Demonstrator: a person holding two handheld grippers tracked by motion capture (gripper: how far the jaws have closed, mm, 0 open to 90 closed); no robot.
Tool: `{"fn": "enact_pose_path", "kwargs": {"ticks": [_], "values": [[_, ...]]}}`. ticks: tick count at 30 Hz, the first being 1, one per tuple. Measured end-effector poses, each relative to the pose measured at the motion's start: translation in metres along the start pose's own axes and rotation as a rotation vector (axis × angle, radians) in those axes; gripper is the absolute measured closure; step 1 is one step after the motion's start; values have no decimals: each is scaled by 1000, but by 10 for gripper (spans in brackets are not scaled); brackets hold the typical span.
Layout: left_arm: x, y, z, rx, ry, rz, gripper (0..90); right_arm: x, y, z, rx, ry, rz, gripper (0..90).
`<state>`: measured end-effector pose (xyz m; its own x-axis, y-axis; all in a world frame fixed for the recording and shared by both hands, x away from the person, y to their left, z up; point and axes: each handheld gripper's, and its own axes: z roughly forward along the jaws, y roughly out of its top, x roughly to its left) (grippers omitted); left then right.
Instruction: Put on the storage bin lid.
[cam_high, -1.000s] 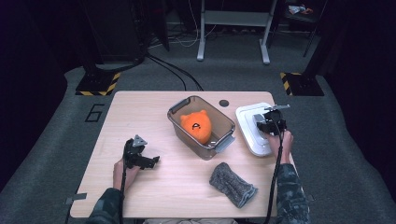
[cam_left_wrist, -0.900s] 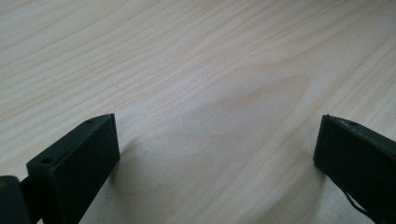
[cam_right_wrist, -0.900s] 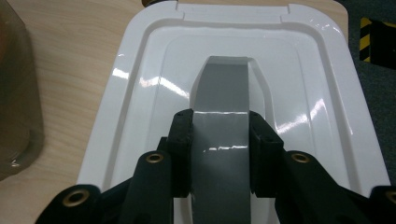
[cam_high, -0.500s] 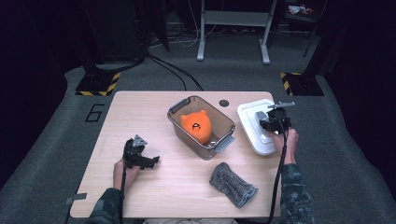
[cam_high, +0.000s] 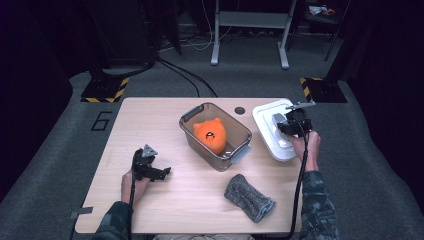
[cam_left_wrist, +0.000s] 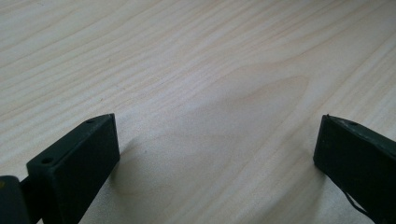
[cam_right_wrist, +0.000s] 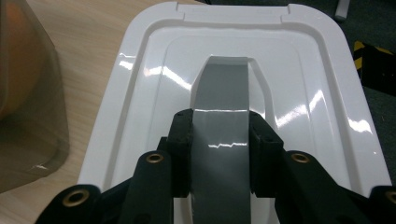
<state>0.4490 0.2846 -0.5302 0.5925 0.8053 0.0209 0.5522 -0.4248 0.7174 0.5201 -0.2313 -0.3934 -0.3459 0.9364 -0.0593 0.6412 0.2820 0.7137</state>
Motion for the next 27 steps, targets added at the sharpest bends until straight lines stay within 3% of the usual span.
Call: {"fn": "enact_pose_path", "kwargs": {"ticks": [11, 27], "values": [[0, 0, 0, 1, 0, 0, 0, 5, 21, -15, -31, 16, -20, 665], [0, 0, 0, 1, 0, -1, 0, 33, 44, -28, -41, 127, -80, 666]]}}
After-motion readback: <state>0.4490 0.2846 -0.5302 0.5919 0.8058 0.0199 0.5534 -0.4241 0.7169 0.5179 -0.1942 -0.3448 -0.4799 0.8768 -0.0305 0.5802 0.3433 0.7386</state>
